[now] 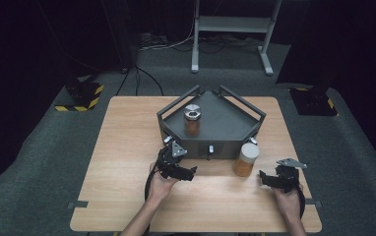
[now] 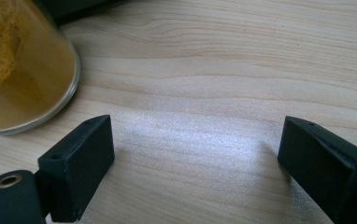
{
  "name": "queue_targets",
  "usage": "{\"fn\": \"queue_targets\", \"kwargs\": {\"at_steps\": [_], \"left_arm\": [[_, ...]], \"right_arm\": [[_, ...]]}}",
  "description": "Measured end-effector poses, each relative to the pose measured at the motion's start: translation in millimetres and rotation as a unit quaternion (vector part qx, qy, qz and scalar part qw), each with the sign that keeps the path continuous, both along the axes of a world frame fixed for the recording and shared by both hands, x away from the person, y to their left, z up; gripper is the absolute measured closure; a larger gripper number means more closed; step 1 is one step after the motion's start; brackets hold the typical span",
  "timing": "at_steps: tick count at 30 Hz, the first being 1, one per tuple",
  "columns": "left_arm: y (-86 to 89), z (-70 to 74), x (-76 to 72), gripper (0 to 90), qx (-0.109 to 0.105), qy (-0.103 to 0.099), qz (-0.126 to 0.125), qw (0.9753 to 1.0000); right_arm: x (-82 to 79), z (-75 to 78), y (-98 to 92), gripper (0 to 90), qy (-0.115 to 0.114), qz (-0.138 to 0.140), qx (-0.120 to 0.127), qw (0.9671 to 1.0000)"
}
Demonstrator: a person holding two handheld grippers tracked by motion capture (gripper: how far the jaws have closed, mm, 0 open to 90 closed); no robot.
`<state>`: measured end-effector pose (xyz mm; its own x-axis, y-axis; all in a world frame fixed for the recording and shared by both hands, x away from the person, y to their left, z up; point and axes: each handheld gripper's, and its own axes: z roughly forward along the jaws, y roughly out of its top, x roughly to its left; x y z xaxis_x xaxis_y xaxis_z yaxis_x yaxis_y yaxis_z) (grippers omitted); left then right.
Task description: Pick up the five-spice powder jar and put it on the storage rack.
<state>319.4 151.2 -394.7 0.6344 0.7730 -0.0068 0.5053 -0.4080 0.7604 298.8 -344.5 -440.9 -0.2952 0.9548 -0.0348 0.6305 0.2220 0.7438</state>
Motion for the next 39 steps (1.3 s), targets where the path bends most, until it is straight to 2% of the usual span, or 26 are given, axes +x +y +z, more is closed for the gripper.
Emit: {"fn": "queue_targets", "kwargs": {"at_steps": [4, 16, 39], "left_arm": [[-4.5, -5.3, 0.8, 5.2, 0.009, 0.001, -0.004, 0.9999], [-9.2, -21.8, 2.5, 5.1, 0.013, 0.011, -0.007, 0.9998], [-13.3, -44.1, 2.1, 4.6, 0.021, 0.013, -0.006, 0.9997]], "right_arm": [[0.0, 0.0, 0.0, 10.7, 0.0, 0.0, 0.0, 1.0], [0.0, 0.0, 0.0, 10.7, 0.0, 0.0, 0.0, 1.0], [0.0, 0.0, 0.0, 10.7, 0.0, 0.0, 0.0, 1.0]]}}
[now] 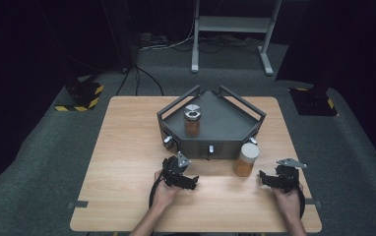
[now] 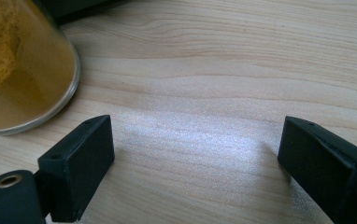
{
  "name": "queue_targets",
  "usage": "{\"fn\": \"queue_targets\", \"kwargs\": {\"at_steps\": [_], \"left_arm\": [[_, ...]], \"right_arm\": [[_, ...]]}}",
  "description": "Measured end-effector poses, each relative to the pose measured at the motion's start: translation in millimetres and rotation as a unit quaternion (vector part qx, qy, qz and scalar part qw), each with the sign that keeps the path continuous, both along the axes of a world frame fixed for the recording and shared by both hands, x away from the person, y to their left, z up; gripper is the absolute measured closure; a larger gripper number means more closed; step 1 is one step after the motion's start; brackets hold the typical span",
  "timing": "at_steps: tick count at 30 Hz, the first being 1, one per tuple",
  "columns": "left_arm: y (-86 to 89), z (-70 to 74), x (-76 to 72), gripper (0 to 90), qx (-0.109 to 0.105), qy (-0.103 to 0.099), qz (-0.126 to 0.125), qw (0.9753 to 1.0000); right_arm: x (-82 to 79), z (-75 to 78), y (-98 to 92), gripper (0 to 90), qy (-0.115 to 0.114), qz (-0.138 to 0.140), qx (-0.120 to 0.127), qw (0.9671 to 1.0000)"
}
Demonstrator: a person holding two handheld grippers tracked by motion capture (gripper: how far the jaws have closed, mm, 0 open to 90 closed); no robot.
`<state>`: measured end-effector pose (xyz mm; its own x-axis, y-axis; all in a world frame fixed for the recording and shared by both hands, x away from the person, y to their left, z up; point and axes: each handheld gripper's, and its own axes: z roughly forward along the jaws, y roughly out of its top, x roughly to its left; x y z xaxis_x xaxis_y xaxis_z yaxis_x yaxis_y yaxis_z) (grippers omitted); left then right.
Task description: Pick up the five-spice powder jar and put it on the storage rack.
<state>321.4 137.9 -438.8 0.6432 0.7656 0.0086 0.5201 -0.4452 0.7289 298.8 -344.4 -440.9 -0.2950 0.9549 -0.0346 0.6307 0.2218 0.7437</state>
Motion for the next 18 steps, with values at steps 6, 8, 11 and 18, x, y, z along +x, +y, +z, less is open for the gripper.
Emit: {"fn": "queue_targets", "kwargs": {"at_steps": [6, 8, 11, 18], "left_arm": [[-0.6, -3.8, 0.7, 4.5, 0.002, 0.001, 0.0, 1.0], [-1.8, -4.7, 1.3, 4.4, 0.008, 0.001, -0.001, 1.0], [-2.3, -6.0, 0.6, 4.3, 0.007, 0.001, 0.001, 1.0], [-1.6, -9.8, 1.4, 3.8, -0.001, 0.001, 0.006, 1.0]], "right_arm": [[0.0, 0.0, 0.0, 10.7, 0.0, 0.0, 0.0, 1.0], [0.0, 0.0, 0.0, 10.7, 0.0, 0.0, 0.0, 1.0], [0.0, 0.0, 0.0, 10.7, 0.0, 0.0, 0.0, 1.0], [0.0, 0.0, 0.0, 10.7, 0.0, 0.0, 0.0, 1.0]]}}
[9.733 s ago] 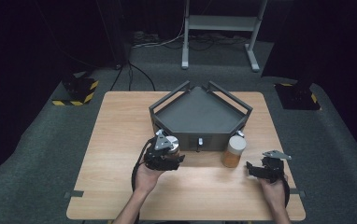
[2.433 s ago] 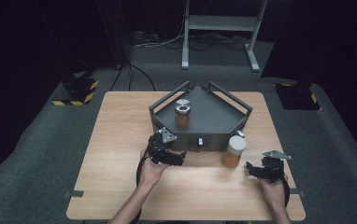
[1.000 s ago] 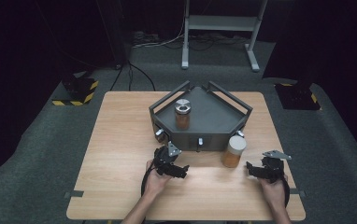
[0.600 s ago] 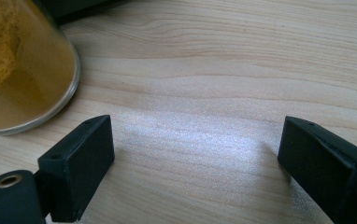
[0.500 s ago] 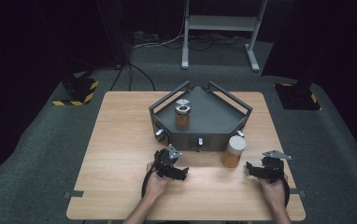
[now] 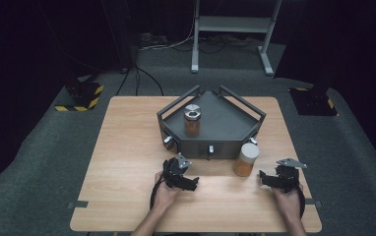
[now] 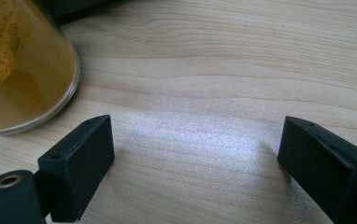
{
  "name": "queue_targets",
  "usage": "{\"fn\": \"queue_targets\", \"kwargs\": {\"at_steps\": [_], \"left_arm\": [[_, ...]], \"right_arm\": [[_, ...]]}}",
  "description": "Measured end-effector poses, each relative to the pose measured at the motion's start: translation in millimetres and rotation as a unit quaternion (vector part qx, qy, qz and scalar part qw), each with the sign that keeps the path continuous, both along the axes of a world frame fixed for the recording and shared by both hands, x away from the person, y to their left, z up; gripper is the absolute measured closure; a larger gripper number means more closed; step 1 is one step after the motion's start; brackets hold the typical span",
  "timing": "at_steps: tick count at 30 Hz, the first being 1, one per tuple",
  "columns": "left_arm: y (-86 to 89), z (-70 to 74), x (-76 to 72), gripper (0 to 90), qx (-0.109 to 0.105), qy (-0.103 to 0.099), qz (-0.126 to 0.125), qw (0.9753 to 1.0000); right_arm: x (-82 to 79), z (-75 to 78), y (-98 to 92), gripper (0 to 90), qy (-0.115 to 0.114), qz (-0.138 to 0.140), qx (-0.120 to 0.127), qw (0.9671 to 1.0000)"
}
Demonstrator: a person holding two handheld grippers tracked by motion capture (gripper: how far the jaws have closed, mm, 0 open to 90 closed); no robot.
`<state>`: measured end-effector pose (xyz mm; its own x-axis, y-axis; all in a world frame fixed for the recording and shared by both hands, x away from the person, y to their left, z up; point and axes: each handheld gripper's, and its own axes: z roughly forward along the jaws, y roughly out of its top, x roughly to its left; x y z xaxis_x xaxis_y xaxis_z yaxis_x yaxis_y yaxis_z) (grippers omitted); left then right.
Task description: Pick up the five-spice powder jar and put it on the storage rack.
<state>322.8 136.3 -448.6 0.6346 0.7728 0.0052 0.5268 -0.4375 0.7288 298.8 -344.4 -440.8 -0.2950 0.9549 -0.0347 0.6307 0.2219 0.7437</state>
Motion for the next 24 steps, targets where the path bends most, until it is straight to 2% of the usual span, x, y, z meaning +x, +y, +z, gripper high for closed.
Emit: {"fn": "queue_targets", "kwargs": {"at_steps": [24], "left_arm": [[-0.8, -2.6, -1.8, 2.7, -0.004, -0.004, 0.005, 1.0]], "right_arm": [[-0.1, 0.0, 0.0, 10.7, 0.0, 0.0, 0.0, 1.0]]}}
